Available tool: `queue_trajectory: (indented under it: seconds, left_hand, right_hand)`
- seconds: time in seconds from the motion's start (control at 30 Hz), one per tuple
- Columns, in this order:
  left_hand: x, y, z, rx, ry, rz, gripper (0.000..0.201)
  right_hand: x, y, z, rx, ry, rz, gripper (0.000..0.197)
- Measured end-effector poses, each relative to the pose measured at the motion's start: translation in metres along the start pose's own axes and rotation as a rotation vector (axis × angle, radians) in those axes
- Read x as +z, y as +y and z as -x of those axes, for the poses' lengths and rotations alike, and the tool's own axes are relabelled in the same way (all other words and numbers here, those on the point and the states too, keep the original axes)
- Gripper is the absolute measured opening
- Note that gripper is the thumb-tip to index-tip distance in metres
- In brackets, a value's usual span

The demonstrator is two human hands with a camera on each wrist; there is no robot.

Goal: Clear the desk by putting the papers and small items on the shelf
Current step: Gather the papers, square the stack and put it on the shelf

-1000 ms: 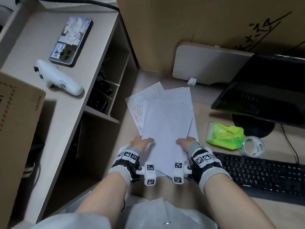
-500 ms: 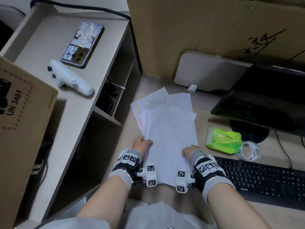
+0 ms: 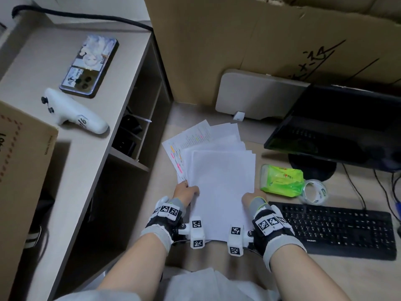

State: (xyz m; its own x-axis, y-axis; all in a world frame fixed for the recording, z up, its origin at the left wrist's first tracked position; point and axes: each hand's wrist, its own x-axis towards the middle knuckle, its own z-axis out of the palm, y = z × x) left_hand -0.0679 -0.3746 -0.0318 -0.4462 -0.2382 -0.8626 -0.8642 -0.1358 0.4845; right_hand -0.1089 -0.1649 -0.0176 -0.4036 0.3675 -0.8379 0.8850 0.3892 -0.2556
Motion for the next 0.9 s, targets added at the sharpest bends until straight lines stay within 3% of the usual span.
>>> queue_trajectory:
  seconds: [0.07, 0.13, 0.2, 0.4, 0.53, 0.63, 0.73, 0.8, 0.9]
  left_hand:
    - [0.002, 0.007, 0.001, 0.014, 0.042, 0.03, 0.017]
    - [-0.001, 0.012, 0.0, 0.017, 0.074, 0.065, 0.018]
    - [-0.005, 0.017, -0.002, 0.006, 0.104, 0.097, 0.015]
    - [-0.018, 0.028, -0.006, -0.052, 0.178, 0.198, 0.006]
    - [-0.018, 0.032, -0.026, -0.062, 0.187, 0.122, 0.036]
    - [-0.019, 0.036, -0.036, -0.04, 0.221, 0.028, 0.032]
    - [-0.018, 0.037, -0.043, -0.008, 0.212, 0.11, 0.049]
    - [-0.017, 0.038, -0.043, -0.019, 0.197, 0.181, 0.044]
    - [-0.018, 0.039, -0.04, -0.053, 0.187, 0.203, 0.041]
  right_hand:
    - [-0.006, -0.008, 0.003, -0.037, 0.024, 0.022, 0.033]
    - [-0.005, -0.017, 0.003, -0.126, 0.041, 0.053, 0.026]
    - [0.0, -0.031, 0.0, -0.189, 0.012, 0.028, 0.018]
    - [0.018, -0.07, -0.001, -0.312, -0.098, 0.169, 0.023]
    - [0.029, -0.086, -0.017, -0.292, -0.122, 0.419, 0.005]
    - [0.032, -0.093, -0.03, -0.304, -0.116, 0.638, 0.057]
    - [0.033, -0.101, -0.033, -0.28, -0.11, 0.597, 0.061]
    - [0.036, -0.102, -0.036, -0.225, -0.185, 0.482, 0.06]
    - [0.042, -0.093, -0.035, -0.133, -0.243, 0.35, 0.077]
